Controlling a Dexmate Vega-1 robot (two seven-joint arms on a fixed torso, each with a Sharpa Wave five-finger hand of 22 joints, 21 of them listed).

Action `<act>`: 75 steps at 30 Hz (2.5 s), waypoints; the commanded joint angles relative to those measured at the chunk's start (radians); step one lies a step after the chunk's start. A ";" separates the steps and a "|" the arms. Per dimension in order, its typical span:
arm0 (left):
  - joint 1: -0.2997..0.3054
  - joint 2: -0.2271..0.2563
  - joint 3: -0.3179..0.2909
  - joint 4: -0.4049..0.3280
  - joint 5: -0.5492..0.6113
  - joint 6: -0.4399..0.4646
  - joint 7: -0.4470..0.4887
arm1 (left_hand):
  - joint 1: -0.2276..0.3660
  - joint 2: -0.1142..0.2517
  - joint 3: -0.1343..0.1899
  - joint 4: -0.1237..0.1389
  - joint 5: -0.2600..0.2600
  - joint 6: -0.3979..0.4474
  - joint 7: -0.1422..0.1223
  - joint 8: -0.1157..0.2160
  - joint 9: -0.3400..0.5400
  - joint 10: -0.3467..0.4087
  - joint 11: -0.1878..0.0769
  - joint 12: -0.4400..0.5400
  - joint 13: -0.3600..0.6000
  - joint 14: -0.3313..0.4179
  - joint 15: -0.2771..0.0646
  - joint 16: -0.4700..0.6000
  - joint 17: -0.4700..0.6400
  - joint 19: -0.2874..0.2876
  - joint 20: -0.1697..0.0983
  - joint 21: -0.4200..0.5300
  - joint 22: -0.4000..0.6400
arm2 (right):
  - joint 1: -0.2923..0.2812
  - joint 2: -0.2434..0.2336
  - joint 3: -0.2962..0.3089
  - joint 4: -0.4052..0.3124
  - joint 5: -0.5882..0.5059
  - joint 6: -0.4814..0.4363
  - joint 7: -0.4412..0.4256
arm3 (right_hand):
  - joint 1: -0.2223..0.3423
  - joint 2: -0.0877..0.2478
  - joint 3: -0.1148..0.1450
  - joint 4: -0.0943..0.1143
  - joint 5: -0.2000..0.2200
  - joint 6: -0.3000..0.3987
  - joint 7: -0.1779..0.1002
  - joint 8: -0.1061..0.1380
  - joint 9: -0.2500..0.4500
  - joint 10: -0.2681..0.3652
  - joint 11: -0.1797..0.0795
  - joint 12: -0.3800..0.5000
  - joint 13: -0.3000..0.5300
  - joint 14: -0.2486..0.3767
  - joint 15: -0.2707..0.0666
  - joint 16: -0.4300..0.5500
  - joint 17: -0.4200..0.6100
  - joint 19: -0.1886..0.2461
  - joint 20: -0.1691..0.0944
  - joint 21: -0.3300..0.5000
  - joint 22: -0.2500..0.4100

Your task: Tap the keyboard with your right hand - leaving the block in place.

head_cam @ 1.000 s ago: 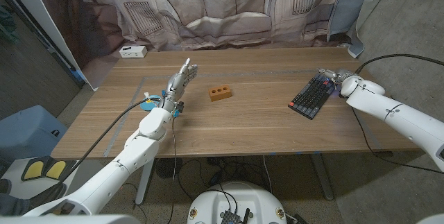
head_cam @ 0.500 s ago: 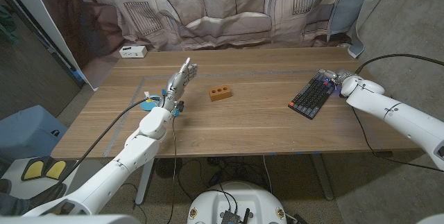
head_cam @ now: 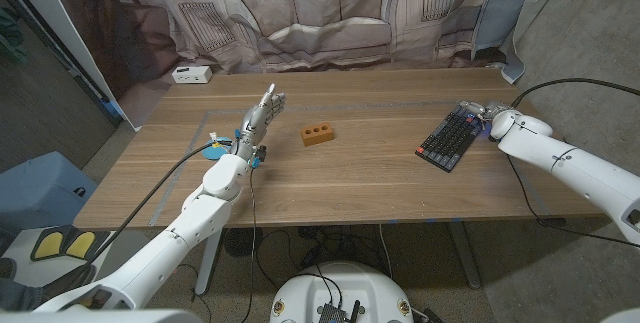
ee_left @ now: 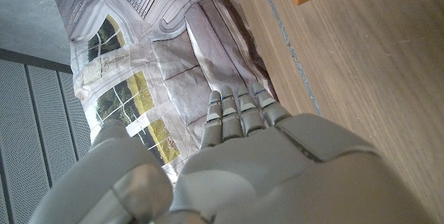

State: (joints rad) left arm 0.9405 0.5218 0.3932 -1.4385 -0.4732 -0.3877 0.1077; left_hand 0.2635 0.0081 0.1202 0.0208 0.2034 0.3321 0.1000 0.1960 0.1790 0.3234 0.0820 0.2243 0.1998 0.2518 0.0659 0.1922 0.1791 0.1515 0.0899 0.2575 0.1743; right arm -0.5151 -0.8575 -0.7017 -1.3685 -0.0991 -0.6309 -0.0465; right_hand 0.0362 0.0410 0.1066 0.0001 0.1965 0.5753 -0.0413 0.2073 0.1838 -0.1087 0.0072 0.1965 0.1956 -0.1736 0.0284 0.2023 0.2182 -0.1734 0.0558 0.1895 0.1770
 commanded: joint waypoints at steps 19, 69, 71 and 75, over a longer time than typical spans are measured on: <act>0.004 -0.002 -0.001 0.006 -0.010 -0.005 -0.002 | 0.003 0.004 -0.002 -0.003 -0.001 0.011 -0.003 -0.003 0.003 0.008 -0.002 -0.002 0.003 0.008 0.002 0.000 0.002 0.006 -0.001 -0.007 0.004 | 0.003 0.002 -0.019 -0.004 -0.011 -0.042 0.006 | 0.019 -0.001 0.007 -0.013 0.008 0.100 0.007 0.027 0.005 0.053 -0.010 0.021 -0.001 -0.093 -0.002 0.015 -0.003 -0.052 0.007 0.013 0.002; -0.007 -0.008 -0.004 0.030 -0.020 -0.017 -0.015 | 0.004 0.011 -0.003 -0.006 -0.001 0.012 -0.002 -0.004 0.003 0.010 -0.003 -0.004 0.003 0.010 0.003 0.000 0.002 0.011 0.000 -0.019 0.004 | -0.017 -0.013 0.009 -0.064 -0.013 -0.062 -0.034 | 0.033 0.004 0.013 -0.023 0.008 0.096 -0.022 0.008 0.006 0.076 -0.037 0.016 -0.004 -0.060 -0.002 0.023 -0.008 -0.033 0.019 0.018 0.001; -0.007 -0.008 -0.004 0.030 -0.021 -0.018 -0.015 | 0.004 0.011 -0.003 -0.007 -0.001 0.013 -0.002 -0.004 0.003 0.010 -0.003 -0.003 0.003 0.010 0.003 -0.001 0.002 0.011 0.000 -0.020 0.004 | -0.019 -0.012 0.011 -0.067 -0.013 -0.065 -0.036 | 0.035 0.005 0.013 -0.024 0.008 0.096 -0.022 0.007 0.006 0.077 -0.037 0.016 -0.004 -0.058 -0.003 0.023 -0.009 -0.032 0.019 0.018 0.001; -0.007 -0.009 -0.004 0.031 -0.023 -0.019 -0.017 | 0.004 0.011 -0.003 -0.007 -0.002 0.012 -0.002 -0.004 0.003 0.010 -0.003 -0.004 0.003 0.010 0.003 0.000 0.002 0.011 0.000 -0.020 0.004 | -0.023 -0.017 0.013 -0.077 -0.013 -0.067 -0.039 | 0.037 0.006 0.014 -0.025 0.008 0.097 -0.021 0.007 0.006 0.079 -0.036 0.016 -0.004 -0.057 -0.003 0.023 -0.009 -0.031 0.019 0.018 0.001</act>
State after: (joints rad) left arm 0.9367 0.5160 0.3889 -1.4156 -0.4933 -0.3988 0.0946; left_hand 0.2634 0.0080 0.1173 0.0179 0.2035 0.3340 0.0981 0.1924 0.1790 0.3233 0.0820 0.2243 0.2002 0.2518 0.0659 0.1923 0.1791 0.1515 0.0899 0.2400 0.1743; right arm -0.5279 -0.8678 -0.6986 -1.4264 -0.1164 -0.6941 -0.0726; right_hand 0.0611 0.0449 0.1190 -0.0207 0.1965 0.6663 -0.0576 0.2160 0.1859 -0.0320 -0.0231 0.2155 0.1908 -0.1736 0.0284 0.2223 0.2091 -0.1715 0.0647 0.2042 0.1771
